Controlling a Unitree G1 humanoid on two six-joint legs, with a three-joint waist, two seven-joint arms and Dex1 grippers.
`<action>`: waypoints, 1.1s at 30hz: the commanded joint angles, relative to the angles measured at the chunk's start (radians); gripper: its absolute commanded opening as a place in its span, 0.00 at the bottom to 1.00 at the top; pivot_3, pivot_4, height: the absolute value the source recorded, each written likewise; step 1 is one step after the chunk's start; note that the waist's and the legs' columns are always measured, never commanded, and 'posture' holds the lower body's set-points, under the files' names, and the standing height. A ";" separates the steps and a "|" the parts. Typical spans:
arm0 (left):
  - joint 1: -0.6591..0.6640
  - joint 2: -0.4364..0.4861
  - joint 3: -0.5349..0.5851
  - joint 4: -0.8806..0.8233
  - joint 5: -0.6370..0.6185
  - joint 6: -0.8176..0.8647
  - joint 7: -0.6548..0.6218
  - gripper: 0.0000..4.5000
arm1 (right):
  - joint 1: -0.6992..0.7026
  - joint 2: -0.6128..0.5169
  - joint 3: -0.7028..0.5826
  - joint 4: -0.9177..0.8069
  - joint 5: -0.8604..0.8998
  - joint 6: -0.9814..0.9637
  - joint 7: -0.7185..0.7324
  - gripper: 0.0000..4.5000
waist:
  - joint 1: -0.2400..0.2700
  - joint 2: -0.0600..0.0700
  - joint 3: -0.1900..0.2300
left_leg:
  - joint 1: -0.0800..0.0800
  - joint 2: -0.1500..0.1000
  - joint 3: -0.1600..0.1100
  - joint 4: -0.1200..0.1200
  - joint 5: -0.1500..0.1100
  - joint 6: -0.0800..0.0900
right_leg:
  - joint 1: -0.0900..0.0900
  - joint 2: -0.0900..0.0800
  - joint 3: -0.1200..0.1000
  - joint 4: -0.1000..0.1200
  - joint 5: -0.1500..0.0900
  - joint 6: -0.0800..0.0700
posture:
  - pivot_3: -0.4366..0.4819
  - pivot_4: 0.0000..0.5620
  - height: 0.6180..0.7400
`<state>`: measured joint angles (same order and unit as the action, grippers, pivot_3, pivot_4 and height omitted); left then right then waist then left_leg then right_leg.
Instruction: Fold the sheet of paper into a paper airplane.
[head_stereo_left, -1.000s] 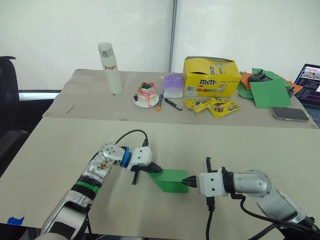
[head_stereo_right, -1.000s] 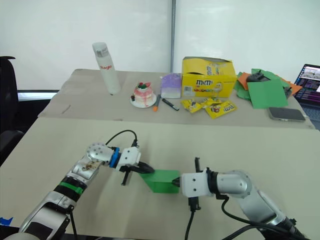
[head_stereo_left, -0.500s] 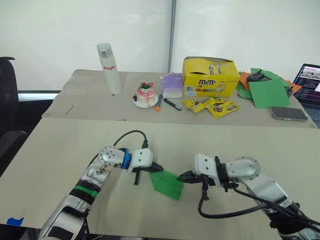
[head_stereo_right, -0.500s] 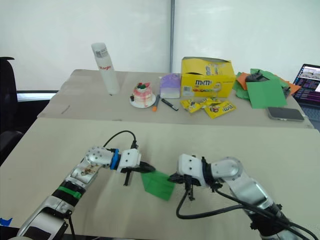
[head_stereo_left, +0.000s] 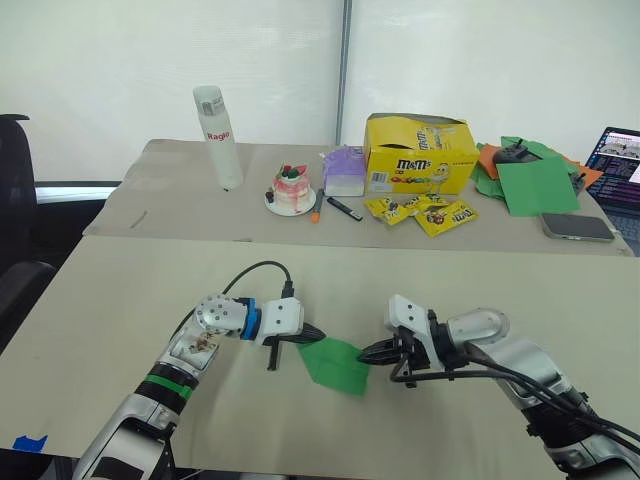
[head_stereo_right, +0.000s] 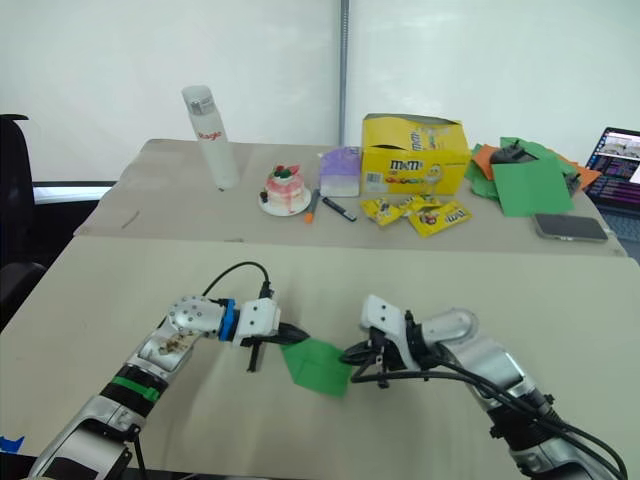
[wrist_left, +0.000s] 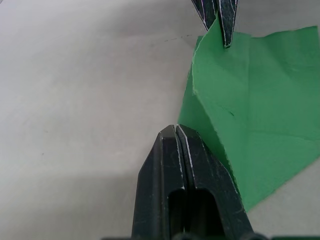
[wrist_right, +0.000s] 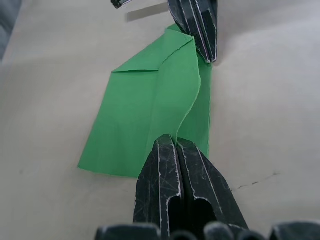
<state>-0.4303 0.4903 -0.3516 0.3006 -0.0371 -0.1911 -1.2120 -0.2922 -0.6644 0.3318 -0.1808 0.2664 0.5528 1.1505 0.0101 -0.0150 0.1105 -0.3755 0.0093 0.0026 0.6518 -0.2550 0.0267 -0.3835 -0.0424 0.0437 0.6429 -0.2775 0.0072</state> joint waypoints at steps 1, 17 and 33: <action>-0.002 0.021 0.012 0.013 0.006 0.023 0.001 0.01 | -0.022 0.022 -0.045 0.006 0.089 0.097 0.009 0.00 | 0.000 0.000 0.000 | 0.000 0.000 0.000 0.000 0.000 0.000 | 0.000 0.000 0.000 0.000 0.000 0.000 | 0.48 0.27 0.98; 0.067 0.031 0.221 -0.284 -0.355 0.356 0.031 0.01 | -0.086 0.056 -0.032 0.141 0.112 0.208 -0.008 0.00 | -0.006 0.000 0.000 | -0.004 0.002 -0.001 -0.001 0.000 0.000 | -0.003 -0.001 -0.001 0.002 0.000 0.000 | 0.48 0.27 0.98; 0.081 -0.029 0.026 -0.113 -0.171 0.285 -0.008 0.01 | -0.037 0.046 -0.057 0.042 0.150 0.240 -0.038 0.00 | -0.006 0.000 0.000 | -0.003 0.001 -0.001 -0.001 0.000 0.000 | -0.003 0.000 -0.001 0.000 0.000 0.000 | 0.48 0.27 0.98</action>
<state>-0.3338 0.4665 -0.3109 0.1793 -0.2305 0.1119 -1.2300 -0.3371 -0.6147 0.2884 -0.0967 0.3956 0.7773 1.1119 0.0044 -0.0148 0.1104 -0.3785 0.0101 0.0017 0.6506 -0.2550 0.0267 -0.3861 -0.0431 0.0429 0.6426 -0.2774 0.0070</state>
